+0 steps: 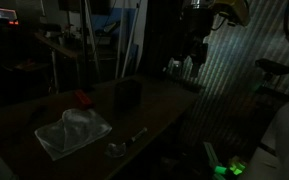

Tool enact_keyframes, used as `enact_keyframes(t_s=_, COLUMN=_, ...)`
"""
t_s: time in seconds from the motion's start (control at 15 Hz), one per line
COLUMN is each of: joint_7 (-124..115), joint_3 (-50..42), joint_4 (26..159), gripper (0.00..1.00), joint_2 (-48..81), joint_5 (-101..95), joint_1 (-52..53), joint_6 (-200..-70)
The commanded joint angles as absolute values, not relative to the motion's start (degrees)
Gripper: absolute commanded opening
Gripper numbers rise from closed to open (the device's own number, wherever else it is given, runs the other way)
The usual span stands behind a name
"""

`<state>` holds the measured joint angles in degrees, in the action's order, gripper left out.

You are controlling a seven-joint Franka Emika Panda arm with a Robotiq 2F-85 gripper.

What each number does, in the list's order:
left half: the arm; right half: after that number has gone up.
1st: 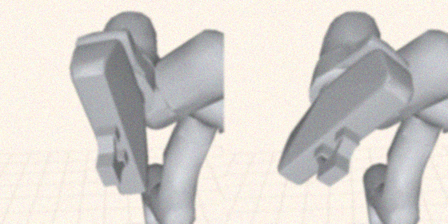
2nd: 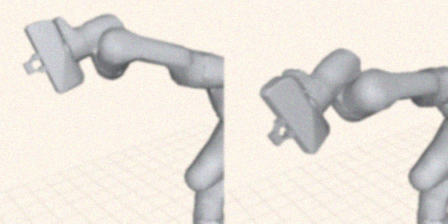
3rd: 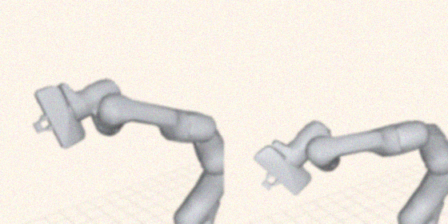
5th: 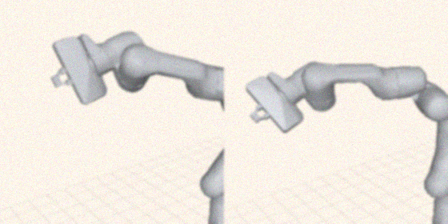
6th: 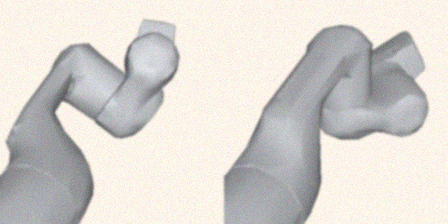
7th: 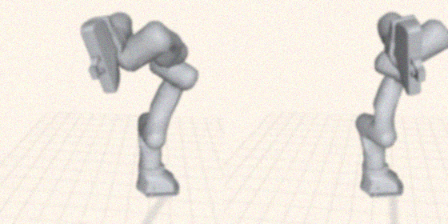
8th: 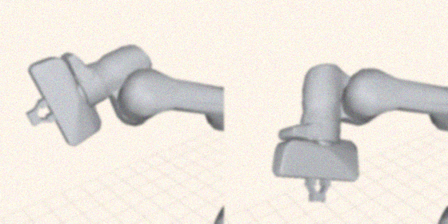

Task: Take the cloth and shove it in the box

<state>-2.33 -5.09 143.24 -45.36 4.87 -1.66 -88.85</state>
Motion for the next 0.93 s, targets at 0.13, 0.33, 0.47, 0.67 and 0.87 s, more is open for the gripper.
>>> enact_keyframes(t_s=0.13, joint_7=-1.8, joint_3=-4.4, joint_4=142.5, gripper=1.00, joint_2=-45.4, joint_5=5.3, joint_1=-2.6, joint_6=-88.8)
enact_keyframes(t_s=0.33, joint_7=-1.8, joint_3=-4.4, joint_4=142.4, gripper=1.00, joint_2=-45.5, joint_5=5.3, joint_1=-2.6, joint_6=-88.8)
enact_keyframes(t_s=0.47, joint_7=-1.5, joint_3=-4.0, joint_4=142.2, gripper=1.00, joint_2=-45.0, joint_5=5.3, joint_1=-2.2, joint_6=-89.1)
enact_keyframes(t_s=0.67, joint_7=0.4, joint_3=-1.8, joint_4=141.7, gripper=1.00, joint_2=-44.0, joint_5=5.0, joint_1=-0.2, joint_6=-91.5)
enact_keyframes(t_s=0.87, joint_7=2.7, joint_3=1.2, joint_4=141.1, gripper=1.00, joint_2=-42.6, joint_5=4.2, joint_1=2.3, joint_6=-96.1)
